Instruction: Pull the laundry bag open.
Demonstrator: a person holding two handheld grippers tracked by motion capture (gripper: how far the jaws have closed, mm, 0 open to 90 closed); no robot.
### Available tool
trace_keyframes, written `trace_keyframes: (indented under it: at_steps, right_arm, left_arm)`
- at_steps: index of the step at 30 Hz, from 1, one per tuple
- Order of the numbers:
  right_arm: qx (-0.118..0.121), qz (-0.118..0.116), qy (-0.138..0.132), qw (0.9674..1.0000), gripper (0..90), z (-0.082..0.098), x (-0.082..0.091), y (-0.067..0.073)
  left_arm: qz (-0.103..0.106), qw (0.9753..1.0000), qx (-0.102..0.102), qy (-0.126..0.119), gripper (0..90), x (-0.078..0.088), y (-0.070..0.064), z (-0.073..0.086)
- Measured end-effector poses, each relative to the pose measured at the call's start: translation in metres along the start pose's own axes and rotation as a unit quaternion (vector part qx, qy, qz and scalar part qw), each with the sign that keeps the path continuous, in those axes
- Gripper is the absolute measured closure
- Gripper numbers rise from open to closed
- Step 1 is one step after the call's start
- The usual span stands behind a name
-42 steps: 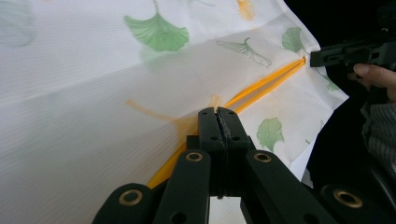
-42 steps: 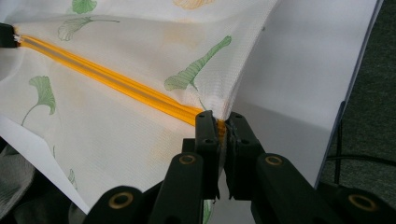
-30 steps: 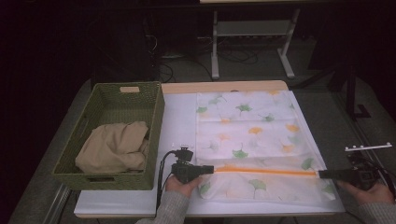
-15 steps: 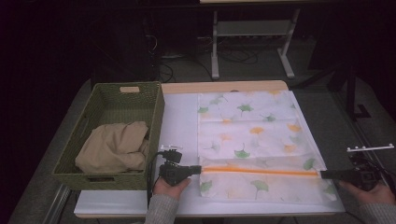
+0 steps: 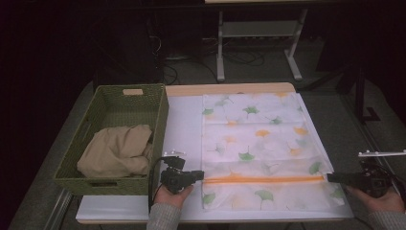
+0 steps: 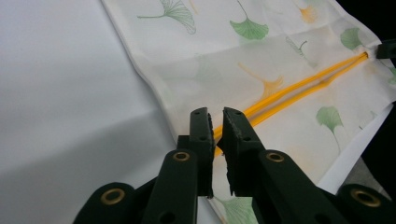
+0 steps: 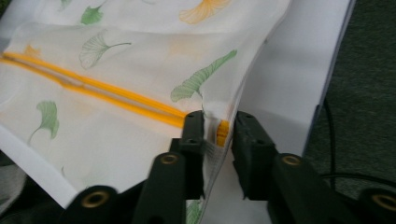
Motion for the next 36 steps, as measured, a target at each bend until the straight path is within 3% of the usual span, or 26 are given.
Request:
trace_keyframes:
  at_steps: [8, 16, 24, 29, 36]
  right_arm:
    - [0.015, -0.008, -0.023, 0.9996, 66.6, 0.004, 0.010, 0.008]
    - [0.056, -0.013, -0.038, 0.9976, 62.9, -0.003, 0.011, 0.038]
    - [0.096, -0.025, -0.051, 0.9938, 56.2, -0.015, 0.003, 0.068]
    - [0.111, -0.034, -0.055, 0.9917, 51.1, -0.023, -0.006, 0.078]
    - [0.145, -0.041, -0.059, 0.9868, 43.9, -0.033, -0.020, 0.089]
  left_arm:
    - [0.011, 0.9999, -0.007, -0.002, 76.8, -0.001, -0.004, -0.001]
    - [0.029, 0.9995, -0.012, -0.005, 73.6, -0.003, -0.010, -0.003]
    - [0.039, 0.9991, -0.016, -0.007, 65.8, -0.003, -0.013, -0.005]
    - [0.047, 0.9988, -0.010, -0.007, 61.2, -0.005, -0.011, -0.008]
    - [0.055, 0.9983, -0.018, -0.007, 58.1, -0.003, -0.015, -0.013]
Point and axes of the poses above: each handheld gripper's, and its own axes: x roughly backward along the jaws, z roughly out of its underside, y roughly to its left, the point moved 2 cm from there along -x, roughly forward along the jaws, and after that the axes turned 1 degree about z, right-handed, at the moved point
